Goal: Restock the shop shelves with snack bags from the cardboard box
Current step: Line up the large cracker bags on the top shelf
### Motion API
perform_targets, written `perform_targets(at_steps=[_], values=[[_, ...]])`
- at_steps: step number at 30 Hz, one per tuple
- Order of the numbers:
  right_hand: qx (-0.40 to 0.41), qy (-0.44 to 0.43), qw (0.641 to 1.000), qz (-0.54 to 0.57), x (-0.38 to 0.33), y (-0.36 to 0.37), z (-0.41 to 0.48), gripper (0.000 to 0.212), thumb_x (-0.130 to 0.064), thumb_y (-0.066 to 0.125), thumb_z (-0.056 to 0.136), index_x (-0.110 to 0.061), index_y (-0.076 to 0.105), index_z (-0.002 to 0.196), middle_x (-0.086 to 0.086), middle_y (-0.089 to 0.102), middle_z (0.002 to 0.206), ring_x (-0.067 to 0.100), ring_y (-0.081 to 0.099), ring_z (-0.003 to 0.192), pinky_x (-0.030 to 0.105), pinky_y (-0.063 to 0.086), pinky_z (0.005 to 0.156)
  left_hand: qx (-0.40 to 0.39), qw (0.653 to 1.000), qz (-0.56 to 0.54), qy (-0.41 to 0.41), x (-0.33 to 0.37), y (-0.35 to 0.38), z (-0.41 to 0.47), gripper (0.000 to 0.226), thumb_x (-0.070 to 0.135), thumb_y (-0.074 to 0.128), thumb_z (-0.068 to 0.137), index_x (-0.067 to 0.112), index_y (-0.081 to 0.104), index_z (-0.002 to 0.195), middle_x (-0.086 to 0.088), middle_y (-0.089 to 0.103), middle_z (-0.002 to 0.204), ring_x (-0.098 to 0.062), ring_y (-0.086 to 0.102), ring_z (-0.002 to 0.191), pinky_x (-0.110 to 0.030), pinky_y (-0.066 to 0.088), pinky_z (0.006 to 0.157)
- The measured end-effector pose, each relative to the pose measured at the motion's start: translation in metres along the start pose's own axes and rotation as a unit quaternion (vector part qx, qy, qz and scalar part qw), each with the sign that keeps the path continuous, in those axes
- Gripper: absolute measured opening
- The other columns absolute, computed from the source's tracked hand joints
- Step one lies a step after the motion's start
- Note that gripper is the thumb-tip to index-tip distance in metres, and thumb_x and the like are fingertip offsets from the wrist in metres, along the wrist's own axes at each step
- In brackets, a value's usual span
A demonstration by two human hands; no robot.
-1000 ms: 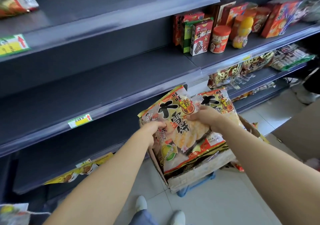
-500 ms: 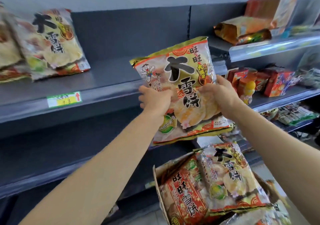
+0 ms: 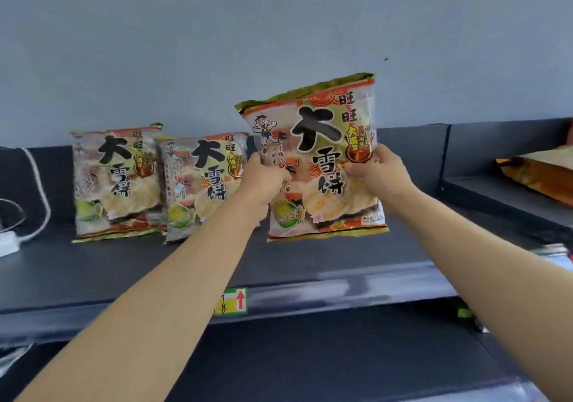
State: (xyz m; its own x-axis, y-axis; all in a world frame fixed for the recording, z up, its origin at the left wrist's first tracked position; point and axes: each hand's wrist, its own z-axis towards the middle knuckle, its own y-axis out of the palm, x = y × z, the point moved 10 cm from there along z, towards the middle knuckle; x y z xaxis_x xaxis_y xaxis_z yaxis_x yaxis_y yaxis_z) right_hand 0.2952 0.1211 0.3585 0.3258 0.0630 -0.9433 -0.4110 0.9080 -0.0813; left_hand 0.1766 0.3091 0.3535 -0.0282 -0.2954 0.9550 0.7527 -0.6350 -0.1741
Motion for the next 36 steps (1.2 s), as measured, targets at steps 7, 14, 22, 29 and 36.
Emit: perform_targets(at_steps=[7,14,22,29,36], values=[[0.037,0.042,0.995,-0.078,0.077,0.036,0.075,0.048,-0.042,0.066,0.055,-0.049,0.048,0.099,-0.007,0.064,0.107,0.030,0.052,0.114,0.048,0.040,0.103,-0.051,0.998,0.009,-0.037,-0.046,0.007,0.062,0.080,0.001,0.066,0.081,0.017,0.026,0.148,-0.004,0.048,0.138,-0.023,0.051,0.117,-0.039,0.043,0.099],[0.029,0.085,0.989,-0.115,0.102,0.069,0.098,0.081,-0.042,0.059,0.060,-0.041,0.027,0.135,-0.001,0.057,0.121,0.030,0.051,0.115,0.051,0.037,0.105,-0.035,0.998,0.054,-0.021,-0.059,0.005,0.103,0.064,-0.002,0.059,0.086,0.012,0.033,0.143,-0.002,0.052,0.114,-0.008,0.050,0.077,-0.017,0.039,0.057],[0.041,0.109,0.975,-0.190,0.098,0.080,0.095,0.074,-0.032,0.056,0.081,-0.024,0.020,0.144,0.010,0.047,0.136,0.038,0.041,0.123,0.053,0.037,0.104,-0.030,0.993,0.114,-0.027,-0.068,0.000,0.110,0.055,0.002,0.057,0.087,0.008,0.038,0.138,-0.002,0.051,0.113,-0.017,0.049,0.097,-0.028,0.042,0.079],[0.010,0.095,0.969,-0.228,0.101,0.080,0.078,0.071,-0.030,0.064,0.079,-0.020,0.029,0.140,0.011,0.043,0.138,0.038,0.041,0.126,0.053,0.040,0.101,-0.028,0.989,0.139,-0.029,-0.073,0.006,0.095,0.066,0.007,0.061,0.087,0.012,0.029,0.145,-0.008,0.049,0.136,-0.028,0.054,0.117,-0.040,0.049,0.095],[-0.019,0.044,0.968,-0.247,0.091,0.058,0.037,0.060,-0.022,0.058,0.086,-0.015,0.034,0.141,0.011,0.040,0.143,0.034,0.040,0.129,0.048,0.039,0.105,-0.036,0.989,0.140,0.033,-0.049,0.029,0.038,0.053,0.011,0.058,0.089,0.013,0.037,0.138,-0.006,0.041,0.138,-0.014,0.048,0.103,-0.024,0.043,0.070]])
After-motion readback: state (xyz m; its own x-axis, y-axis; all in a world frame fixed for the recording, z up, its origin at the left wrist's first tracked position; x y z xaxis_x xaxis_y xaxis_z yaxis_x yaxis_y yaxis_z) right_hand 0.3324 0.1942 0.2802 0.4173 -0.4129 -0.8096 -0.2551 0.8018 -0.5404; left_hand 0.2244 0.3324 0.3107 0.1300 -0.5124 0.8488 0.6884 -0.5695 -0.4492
